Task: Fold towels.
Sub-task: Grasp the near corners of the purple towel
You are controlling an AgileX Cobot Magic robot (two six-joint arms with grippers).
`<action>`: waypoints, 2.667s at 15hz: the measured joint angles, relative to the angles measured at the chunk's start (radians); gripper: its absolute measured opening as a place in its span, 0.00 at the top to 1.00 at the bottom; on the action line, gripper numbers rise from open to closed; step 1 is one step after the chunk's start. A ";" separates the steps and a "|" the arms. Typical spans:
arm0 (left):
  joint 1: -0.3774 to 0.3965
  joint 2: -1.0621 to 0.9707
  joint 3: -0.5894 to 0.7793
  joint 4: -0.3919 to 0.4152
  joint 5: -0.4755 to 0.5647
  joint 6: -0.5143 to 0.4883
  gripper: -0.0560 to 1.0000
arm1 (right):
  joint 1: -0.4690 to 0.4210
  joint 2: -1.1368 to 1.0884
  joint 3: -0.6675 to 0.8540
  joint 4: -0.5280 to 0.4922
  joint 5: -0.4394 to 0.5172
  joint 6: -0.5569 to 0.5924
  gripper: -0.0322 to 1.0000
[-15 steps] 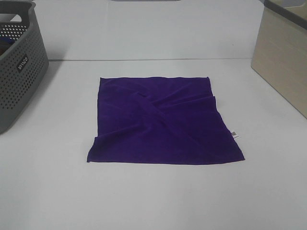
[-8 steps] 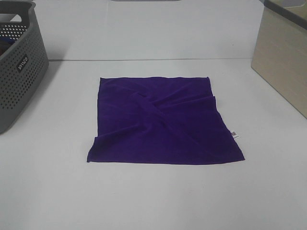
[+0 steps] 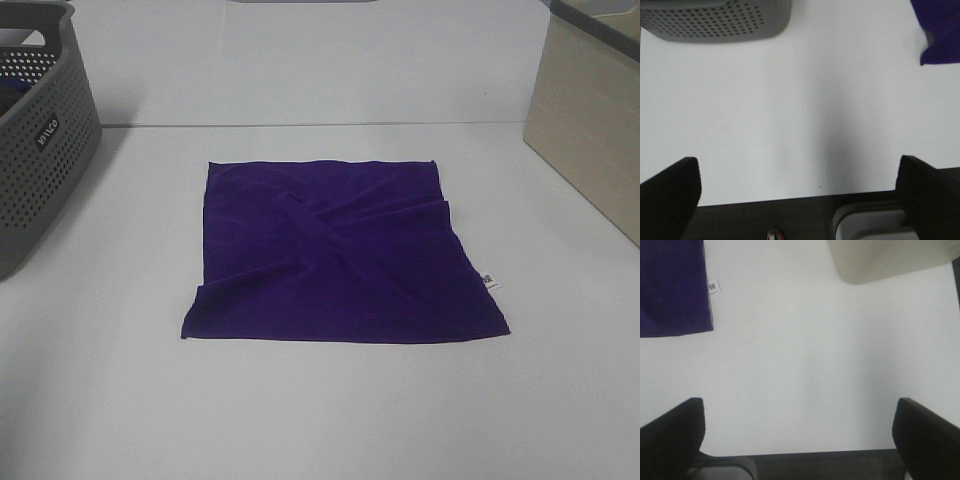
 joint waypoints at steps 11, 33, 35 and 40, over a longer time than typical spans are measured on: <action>-0.164 0.848 -0.024 -0.588 -0.446 0.401 0.01 | -0.346 0.637 -0.121 0.677 -0.086 -0.649 0.06; -0.169 1.243 -0.198 -0.913 -0.454 0.640 0.01 | -0.217 1.194 -0.139 0.972 -0.205 -0.850 0.08; -0.169 1.243 -0.198 -0.914 -0.454 0.640 0.01 | -0.217 1.194 -0.142 0.956 -0.200 -0.847 0.08; -0.169 1.243 -0.198 -0.916 -0.453 0.640 0.01 | -0.217 1.194 -0.143 0.950 -0.196 -0.845 0.09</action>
